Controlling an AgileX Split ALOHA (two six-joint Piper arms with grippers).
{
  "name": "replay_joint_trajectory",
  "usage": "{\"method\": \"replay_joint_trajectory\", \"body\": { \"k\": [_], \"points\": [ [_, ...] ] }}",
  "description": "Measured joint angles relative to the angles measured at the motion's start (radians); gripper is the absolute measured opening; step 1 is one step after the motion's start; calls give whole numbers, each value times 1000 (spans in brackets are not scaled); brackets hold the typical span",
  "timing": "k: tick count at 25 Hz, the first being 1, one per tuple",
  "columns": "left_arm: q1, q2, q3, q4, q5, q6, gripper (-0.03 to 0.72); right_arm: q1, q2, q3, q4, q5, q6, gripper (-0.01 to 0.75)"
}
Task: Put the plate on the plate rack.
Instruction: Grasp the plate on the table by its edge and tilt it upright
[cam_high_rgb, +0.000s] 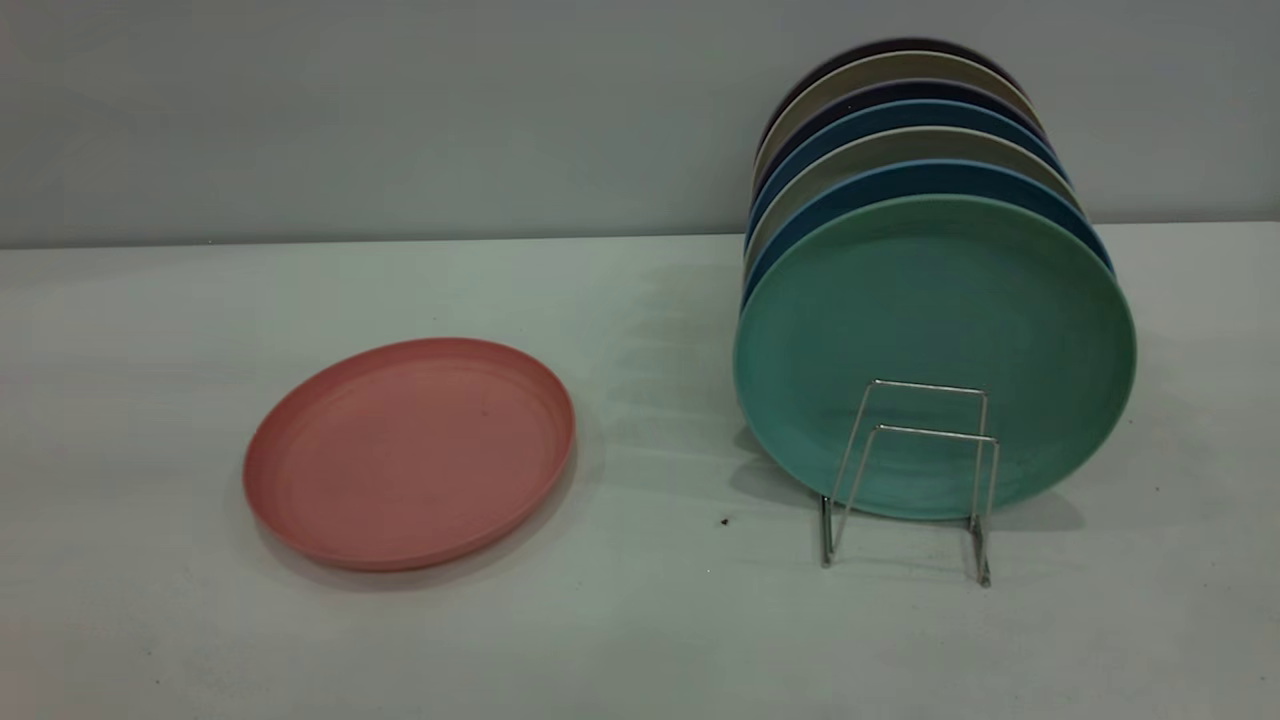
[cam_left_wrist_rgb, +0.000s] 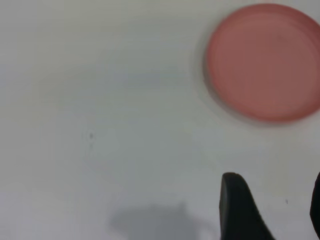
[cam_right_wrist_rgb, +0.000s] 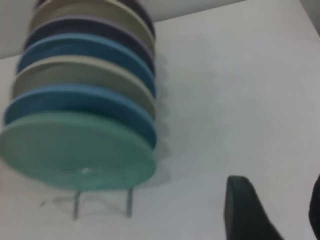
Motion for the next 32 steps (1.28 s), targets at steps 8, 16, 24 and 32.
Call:
{"method": "replay_joint_trajectory", "body": {
  "k": [8, 16, 24, 32],
  "points": [
    [193, 422, -200, -177, -25, 197, 362, -180, 424, -120, 45, -98, -37, 248],
    [409, 698, -234, -796, -64, 730, 361, -247, 658, -219, 351, -136, -309, 248],
    [468, 979, -242, -1059, -128, 1029, 361, -450, 839, -280, 929, -60, -905, 248],
    [468, 1186, -312, -1094, -148, 1091, 360, -546, 994, -286, 1391, 107, -1414, 248]
  ]
}}
